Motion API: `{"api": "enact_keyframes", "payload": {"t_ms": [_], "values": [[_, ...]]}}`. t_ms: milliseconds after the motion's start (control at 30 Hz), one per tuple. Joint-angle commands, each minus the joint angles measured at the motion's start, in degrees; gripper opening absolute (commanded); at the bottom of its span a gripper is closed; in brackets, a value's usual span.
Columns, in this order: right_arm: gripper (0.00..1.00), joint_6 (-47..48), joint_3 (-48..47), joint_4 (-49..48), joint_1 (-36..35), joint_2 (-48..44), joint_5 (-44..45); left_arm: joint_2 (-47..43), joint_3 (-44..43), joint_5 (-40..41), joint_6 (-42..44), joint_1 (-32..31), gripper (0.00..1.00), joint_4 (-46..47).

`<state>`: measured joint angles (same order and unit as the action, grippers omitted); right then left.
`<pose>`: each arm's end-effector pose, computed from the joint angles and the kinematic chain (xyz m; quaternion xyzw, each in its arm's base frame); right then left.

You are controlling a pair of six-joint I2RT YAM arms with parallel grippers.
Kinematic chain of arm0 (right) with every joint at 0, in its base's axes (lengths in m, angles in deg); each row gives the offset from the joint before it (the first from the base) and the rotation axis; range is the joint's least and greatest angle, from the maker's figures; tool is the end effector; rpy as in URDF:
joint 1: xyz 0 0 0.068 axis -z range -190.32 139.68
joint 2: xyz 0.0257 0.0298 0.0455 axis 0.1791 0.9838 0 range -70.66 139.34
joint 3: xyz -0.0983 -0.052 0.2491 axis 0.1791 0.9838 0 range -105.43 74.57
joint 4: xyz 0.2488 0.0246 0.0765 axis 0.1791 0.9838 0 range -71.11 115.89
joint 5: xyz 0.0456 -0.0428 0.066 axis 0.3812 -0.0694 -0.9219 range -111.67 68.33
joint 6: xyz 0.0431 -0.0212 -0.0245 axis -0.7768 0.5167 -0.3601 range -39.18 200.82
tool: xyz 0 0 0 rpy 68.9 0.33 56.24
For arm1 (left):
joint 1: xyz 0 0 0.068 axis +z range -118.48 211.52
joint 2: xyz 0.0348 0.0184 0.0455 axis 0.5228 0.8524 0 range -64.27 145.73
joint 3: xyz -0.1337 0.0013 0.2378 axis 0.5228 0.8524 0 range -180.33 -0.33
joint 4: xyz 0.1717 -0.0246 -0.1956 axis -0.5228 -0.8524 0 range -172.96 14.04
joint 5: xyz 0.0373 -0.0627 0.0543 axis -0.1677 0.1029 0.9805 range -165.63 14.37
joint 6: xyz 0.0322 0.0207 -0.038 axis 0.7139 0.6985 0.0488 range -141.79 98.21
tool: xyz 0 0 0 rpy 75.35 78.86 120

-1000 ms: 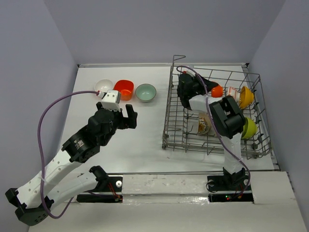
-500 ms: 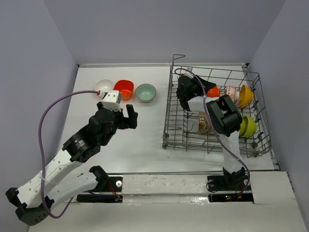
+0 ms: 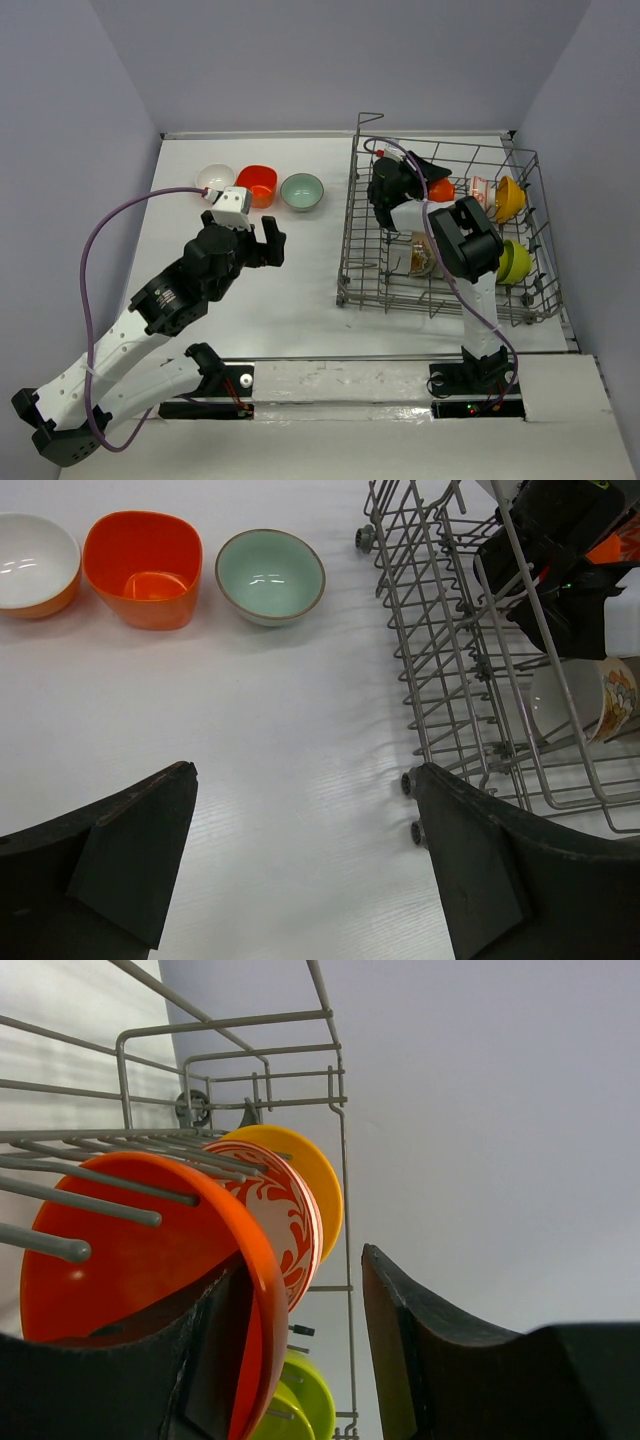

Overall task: Load the bowls into the dish rack
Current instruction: Insert the bowl into the dish rack.

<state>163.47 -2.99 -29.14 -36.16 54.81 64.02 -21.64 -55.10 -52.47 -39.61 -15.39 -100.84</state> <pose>0.4282 0.1679 0.1870 -0.1391 0.6932 -0.6694 0.2281 0.1173 -0.1050 0.3788 0.0709 0.7723 -0.1948 0.6004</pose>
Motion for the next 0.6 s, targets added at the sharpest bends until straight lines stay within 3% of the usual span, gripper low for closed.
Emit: {"api": "enact_keyframes", "payload": {"t_ms": [0,567], "values": [[0.54,0.6,1.4,-6.0,0.5,-3.5,7.6,-0.1,0.4,0.0,1.2,-0.4,0.99,2.7],[0.53,1.3,3.5,-10.9,0.5,-5.5,7.6,1.5,-0.6,-1.3,1.6,-0.5,0.99,2.7]]}}
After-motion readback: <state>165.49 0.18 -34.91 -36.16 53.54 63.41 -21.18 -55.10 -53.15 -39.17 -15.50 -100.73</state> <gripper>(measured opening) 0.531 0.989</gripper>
